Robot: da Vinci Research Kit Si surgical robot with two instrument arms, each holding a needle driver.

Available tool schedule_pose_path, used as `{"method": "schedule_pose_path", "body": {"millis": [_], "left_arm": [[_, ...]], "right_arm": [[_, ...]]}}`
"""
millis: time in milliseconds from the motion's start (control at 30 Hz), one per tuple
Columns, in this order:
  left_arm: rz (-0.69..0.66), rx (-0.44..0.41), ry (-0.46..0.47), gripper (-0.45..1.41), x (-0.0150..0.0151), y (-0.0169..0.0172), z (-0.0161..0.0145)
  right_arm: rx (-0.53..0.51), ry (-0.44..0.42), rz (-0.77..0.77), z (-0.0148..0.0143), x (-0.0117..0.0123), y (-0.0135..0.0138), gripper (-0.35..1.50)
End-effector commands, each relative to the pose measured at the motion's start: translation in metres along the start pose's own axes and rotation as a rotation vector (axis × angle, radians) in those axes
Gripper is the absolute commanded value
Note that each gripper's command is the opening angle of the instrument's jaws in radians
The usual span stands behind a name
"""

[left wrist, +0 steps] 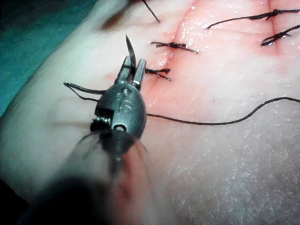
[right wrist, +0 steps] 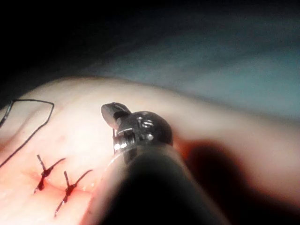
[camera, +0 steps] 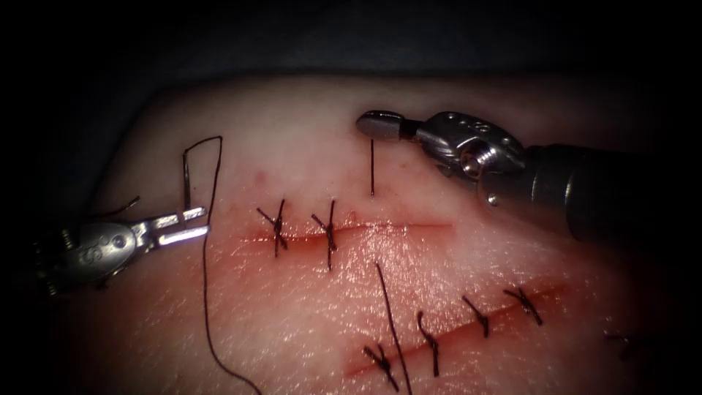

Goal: Wound Closure
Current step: Lengthen tail with right hand

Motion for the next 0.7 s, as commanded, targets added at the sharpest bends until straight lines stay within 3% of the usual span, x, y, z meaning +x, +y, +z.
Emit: {"method": "schedule_pose_path", "body": {"millis": [33,700], "left_arm": [[0.001,0.000,0.004,-0.45,-0.0002,-0.0005,0.0009],[-0.014,0.000,-0.007,-0.45,-0.0032,-0.0031,0.0014]], "right_arm": [[0.005,0.002,-0.001,0.0012,0.0005,-0.0004,-0.35],[0.009,0.014,0.012,0.0007,0.0016,-0.0011,-0.35]]}}
